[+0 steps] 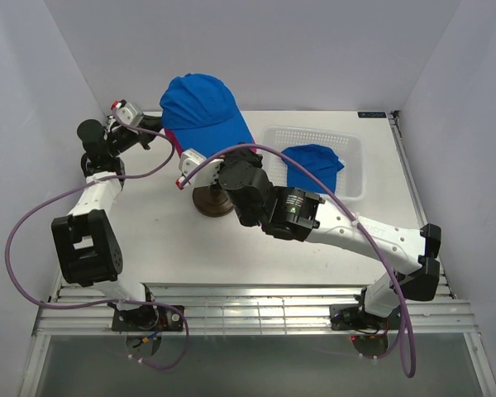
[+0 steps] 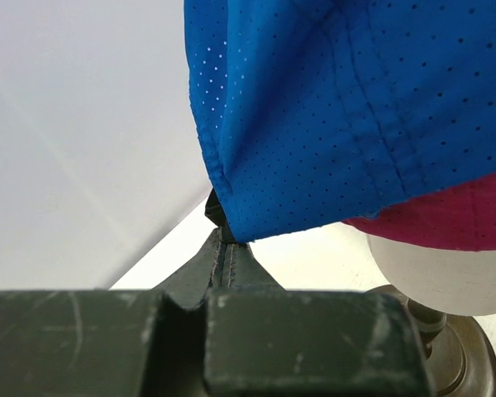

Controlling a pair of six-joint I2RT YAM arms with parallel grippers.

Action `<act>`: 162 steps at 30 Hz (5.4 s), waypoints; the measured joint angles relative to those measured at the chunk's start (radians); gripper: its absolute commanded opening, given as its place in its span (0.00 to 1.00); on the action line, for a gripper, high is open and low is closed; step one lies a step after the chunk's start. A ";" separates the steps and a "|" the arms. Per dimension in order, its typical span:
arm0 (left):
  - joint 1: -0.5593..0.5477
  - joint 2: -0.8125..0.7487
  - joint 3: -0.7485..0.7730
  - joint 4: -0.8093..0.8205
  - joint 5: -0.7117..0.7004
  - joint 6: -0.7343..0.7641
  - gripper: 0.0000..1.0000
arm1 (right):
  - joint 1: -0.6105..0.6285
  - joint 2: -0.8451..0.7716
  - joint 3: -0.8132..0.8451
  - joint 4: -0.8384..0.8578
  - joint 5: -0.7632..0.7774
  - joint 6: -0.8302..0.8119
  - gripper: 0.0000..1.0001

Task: Stack the hats

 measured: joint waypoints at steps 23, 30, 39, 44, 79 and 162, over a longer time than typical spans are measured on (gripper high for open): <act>0.013 -0.039 -0.061 -0.026 0.049 -0.023 0.56 | 0.047 -0.124 -0.200 0.105 -0.113 -0.243 0.08; 0.089 -0.078 -0.095 -0.073 0.137 -0.037 0.49 | 0.000 -0.098 -0.149 0.090 -0.159 -0.245 0.08; 0.145 -0.224 -0.172 -0.087 0.235 -0.089 0.45 | 0.001 -0.092 -0.133 0.075 -0.167 -0.249 0.11; 0.131 -0.301 -0.172 -0.101 0.234 -0.148 0.31 | 0.016 -0.069 -0.084 0.034 -0.164 -0.237 0.14; 0.074 -0.449 -0.169 -0.444 0.249 -0.033 0.27 | -0.444 -0.316 0.076 -0.216 -0.745 0.594 0.66; -0.018 -0.493 -0.060 -0.939 0.117 0.312 0.32 | -0.276 -0.242 -0.111 -0.283 -0.552 0.715 0.92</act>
